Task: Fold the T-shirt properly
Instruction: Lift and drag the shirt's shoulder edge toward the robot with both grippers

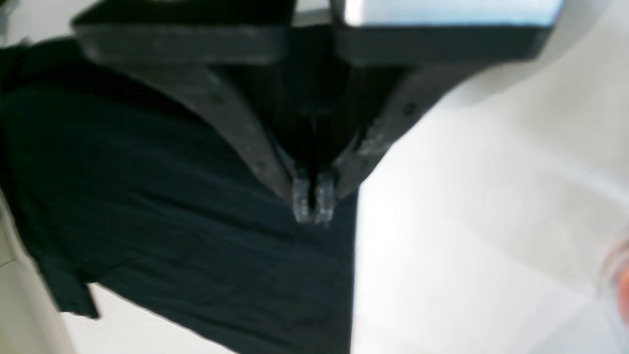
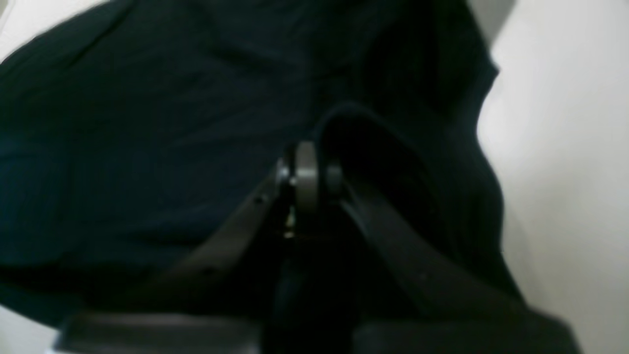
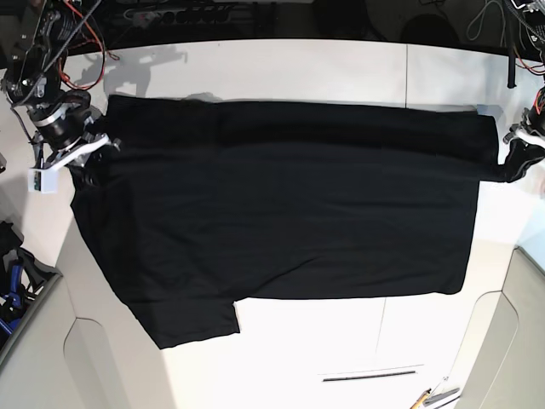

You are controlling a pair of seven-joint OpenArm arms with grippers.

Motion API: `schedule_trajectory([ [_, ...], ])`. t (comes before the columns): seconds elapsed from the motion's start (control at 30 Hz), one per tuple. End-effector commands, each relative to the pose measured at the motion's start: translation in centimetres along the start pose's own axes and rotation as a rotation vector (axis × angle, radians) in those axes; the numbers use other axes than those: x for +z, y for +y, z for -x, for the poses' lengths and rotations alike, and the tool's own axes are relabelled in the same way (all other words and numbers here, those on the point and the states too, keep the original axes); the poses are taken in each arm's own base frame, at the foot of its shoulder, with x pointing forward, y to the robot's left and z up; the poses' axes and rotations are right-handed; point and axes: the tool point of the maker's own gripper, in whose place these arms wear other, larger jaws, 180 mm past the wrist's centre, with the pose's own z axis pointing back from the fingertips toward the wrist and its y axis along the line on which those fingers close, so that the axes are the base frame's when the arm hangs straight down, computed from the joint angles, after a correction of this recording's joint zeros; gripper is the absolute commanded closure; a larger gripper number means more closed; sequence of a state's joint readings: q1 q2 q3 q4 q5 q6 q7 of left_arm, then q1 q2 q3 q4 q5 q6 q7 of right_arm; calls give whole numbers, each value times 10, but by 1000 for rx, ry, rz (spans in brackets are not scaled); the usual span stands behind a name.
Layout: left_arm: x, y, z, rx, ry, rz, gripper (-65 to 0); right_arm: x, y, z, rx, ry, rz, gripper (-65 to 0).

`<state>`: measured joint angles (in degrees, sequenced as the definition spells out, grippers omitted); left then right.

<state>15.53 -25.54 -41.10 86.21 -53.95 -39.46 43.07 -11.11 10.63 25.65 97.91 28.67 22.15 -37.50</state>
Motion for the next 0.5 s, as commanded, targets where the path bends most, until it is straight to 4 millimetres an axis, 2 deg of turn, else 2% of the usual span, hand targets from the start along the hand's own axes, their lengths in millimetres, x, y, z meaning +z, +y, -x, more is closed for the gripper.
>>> schedule_trajectory([
  [0.0,2,-1,-22,-23,-64,7,0,0,0,-23,14,-67,-8,0],
  [0.2,2,7,-17,-55,-36,-36,0,-12,0,-35,-1,-88,-15,0],
  [0.47,2,7,-17,-54,-35,-35,0,-19,-7,-21,-33,-55,-7,0],
])
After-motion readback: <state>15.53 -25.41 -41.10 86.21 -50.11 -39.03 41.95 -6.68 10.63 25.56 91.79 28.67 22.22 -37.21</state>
